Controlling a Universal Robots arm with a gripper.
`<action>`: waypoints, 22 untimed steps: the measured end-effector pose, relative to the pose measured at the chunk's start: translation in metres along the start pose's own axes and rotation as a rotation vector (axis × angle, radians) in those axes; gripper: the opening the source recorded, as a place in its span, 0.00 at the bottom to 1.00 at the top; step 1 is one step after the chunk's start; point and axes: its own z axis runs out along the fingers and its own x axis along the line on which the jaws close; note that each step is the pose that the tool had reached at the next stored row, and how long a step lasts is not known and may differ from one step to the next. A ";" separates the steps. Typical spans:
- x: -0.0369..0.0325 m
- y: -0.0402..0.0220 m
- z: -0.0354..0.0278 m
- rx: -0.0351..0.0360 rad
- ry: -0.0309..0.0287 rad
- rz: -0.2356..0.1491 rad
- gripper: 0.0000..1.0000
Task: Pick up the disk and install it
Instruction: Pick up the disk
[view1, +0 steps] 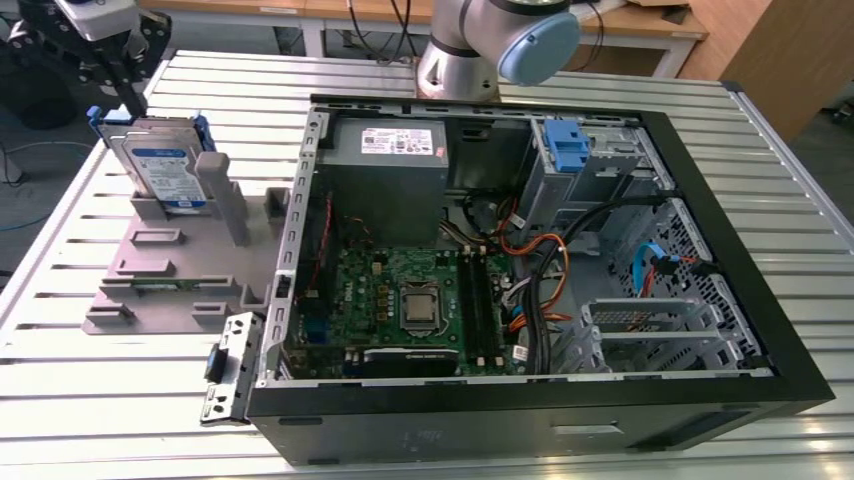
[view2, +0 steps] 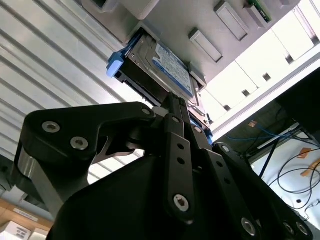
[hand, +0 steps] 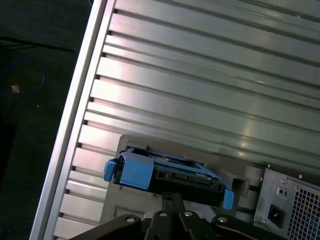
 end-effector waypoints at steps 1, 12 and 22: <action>0.0000 0.0000 0.0000 -0.0003 0.0005 -0.010 0.11; -0.0001 0.0004 0.0000 -0.0036 0.0048 -0.111 0.11; -0.0001 0.0004 0.0000 -0.0042 0.0057 -0.132 0.11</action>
